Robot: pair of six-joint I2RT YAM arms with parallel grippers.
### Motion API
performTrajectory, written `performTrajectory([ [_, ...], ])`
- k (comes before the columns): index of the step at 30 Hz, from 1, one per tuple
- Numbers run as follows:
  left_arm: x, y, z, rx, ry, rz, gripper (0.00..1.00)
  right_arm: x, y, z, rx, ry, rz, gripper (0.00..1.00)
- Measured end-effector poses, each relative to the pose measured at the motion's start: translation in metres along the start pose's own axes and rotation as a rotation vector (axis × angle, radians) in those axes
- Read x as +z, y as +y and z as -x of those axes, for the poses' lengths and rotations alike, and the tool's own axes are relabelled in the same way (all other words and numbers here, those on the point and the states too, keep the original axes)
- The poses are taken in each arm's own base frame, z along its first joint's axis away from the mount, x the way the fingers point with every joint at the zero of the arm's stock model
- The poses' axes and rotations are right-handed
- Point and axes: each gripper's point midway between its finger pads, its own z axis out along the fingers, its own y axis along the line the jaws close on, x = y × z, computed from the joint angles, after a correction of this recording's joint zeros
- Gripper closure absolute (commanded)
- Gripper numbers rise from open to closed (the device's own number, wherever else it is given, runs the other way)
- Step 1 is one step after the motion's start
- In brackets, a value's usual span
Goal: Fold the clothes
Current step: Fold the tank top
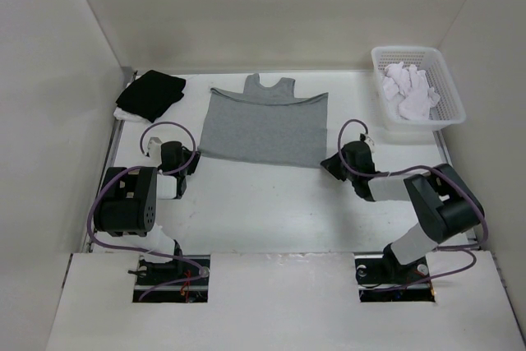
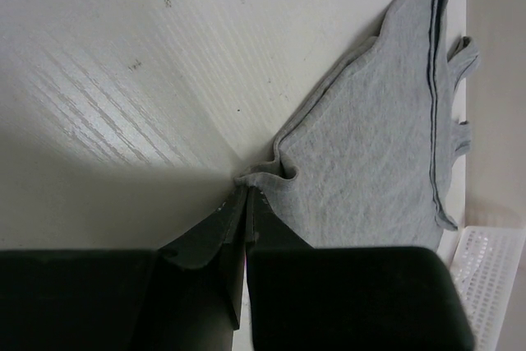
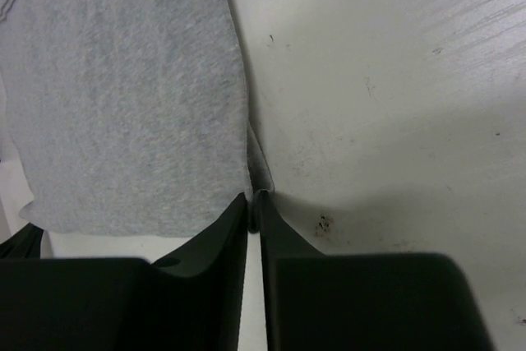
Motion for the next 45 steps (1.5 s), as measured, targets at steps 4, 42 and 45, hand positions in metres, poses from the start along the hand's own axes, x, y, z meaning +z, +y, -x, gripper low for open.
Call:
performTrajectory([
  [4, -0.003, -0.005, 0.0, 0.003, -0.003, -0.018, 1.0, 0.0, 0.0, 0.003, 0.016, -0.016, -0.003, 0.94],
  [42, -0.171, -0.129, 0.075, 0.155, -0.207, -0.286, 1.0, -0.134, 0.131, 0.07, -0.278, -0.137, 0.195, 0.95],
  [45, -0.094, -0.09, 0.053, 0.179, -0.127, -0.094, 1.0, -0.048, 0.089, 0.063, -0.224, -0.007, 0.062, 0.96],
])
